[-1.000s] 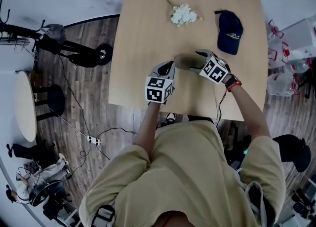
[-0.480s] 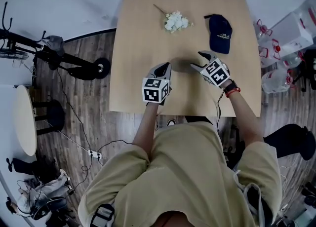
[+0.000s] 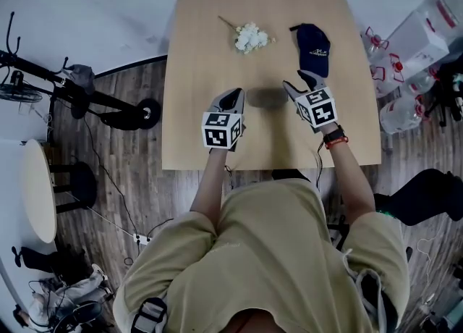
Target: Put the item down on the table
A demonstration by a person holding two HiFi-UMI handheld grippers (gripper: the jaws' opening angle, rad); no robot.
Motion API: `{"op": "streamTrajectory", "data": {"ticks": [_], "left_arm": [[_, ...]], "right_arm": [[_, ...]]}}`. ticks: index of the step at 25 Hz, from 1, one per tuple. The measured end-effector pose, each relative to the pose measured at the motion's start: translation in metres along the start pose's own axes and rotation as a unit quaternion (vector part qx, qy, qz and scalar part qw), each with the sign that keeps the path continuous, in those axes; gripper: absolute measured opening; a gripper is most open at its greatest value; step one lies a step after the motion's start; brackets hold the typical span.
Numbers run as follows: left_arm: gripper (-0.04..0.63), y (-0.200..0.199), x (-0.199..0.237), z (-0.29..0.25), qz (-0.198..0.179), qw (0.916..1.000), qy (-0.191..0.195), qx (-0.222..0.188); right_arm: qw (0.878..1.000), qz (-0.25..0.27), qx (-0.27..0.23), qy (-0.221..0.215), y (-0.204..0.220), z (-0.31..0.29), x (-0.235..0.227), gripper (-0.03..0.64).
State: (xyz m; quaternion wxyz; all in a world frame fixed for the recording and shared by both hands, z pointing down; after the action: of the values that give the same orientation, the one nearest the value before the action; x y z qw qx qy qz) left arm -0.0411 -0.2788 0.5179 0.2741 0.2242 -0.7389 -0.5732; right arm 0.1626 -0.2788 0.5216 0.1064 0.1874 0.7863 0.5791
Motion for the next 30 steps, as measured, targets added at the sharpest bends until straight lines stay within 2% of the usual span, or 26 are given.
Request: {"op": "streamTrajectory", "data": {"ticks": [5,10,16,22,30], "left_arm": [[0.023,-0.016,-0.008,0.009,0.008,0.9998,0.009,-0.019],[0.023,-0.042,-0.020,0.015,-0.018,0.9983,0.012,-0.054],[0.023,-0.058,-0.024,0.029,-0.032,0.9963,0.009,-0.079],[0.023,-0.064,-0.025,0.040,-0.046,0.9952,0.009,-0.086],[0.023,-0.071,-0.027,0.047,-0.036,0.9941,0.011,-0.102]], "right_arm": [[0.998,-0.024,-0.037,0.046,-0.011,0.018,0.005,0.200],[0.994,-0.029,-0.061,0.080,-0.020,0.031,0.013,0.182],[0.988,-0.050,-0.098,0.109,-0.040,0.050,0.024,0.146],[0.982,-0.050,-0.122,0.135,-0.054,0.067,0.036,0.101],[0.975,-0.050,-0.149,0.159,-0.062,0.084,0.049,0.020]]}}
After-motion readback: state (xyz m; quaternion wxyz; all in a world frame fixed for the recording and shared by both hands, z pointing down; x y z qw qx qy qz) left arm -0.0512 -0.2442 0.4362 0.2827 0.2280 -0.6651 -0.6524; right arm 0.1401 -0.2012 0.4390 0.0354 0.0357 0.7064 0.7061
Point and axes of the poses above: the fingertips, and each gripper's own axes: z backward along the fingers, x to its left, y out of its underside, the point moved 5 cm from there along z, backward along the fingers, and after that the axes turned 12 degrees about -x, right-handed, at the moved point
